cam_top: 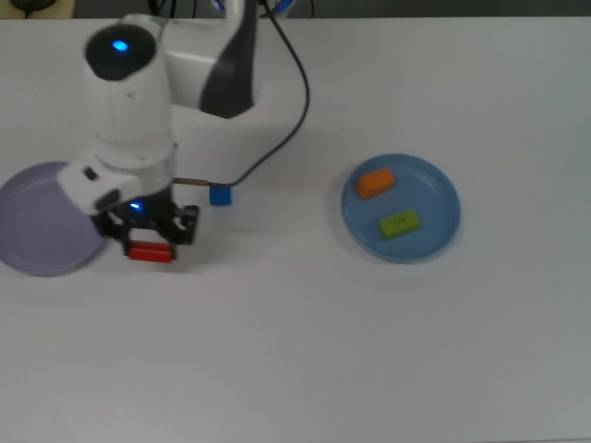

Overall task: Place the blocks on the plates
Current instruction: 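Carry the red block to the lavender plate and release it, then lower the gripper onto the blue cube and grasp it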

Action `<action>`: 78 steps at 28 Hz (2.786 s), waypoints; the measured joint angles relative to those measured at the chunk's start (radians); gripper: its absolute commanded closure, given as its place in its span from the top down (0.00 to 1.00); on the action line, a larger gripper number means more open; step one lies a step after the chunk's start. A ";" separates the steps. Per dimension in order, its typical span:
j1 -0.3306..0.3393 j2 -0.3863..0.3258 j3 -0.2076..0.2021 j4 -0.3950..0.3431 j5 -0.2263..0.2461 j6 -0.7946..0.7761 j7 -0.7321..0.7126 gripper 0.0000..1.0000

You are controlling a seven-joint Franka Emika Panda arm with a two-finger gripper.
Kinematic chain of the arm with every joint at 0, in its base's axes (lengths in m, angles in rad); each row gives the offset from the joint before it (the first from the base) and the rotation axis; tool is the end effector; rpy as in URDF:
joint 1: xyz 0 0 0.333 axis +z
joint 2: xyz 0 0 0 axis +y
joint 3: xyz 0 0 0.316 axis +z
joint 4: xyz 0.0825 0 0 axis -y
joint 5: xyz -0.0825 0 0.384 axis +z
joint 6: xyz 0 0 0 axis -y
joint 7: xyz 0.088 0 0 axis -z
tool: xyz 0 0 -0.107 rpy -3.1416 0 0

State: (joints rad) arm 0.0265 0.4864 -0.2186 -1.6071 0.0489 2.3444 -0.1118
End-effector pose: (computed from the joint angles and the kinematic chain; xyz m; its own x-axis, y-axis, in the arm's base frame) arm 0.6970 -0.1123 0.3785 0.9662 -0.0583 0.2511 -0.0827 -0.9927 0.0874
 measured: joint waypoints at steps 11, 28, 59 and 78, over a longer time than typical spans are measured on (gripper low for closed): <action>-0.167 0.015 -0.051 -0.006 0.000 0.000 -0.178 0.24; -0.212 0.065 -0.040 -0.001 0.006 0.008 -0.231 1.00; 0.029 -0.202 0.086 -0.322 -0.027 -0.153 -0.059 0.97; 0.048 -0.183 0.088 -0.396 -0.036 -0.012 -0.057 0.00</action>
State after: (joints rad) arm 0.0747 0.3030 -0.1306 -2.0027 0.0131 2.3329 -0.1688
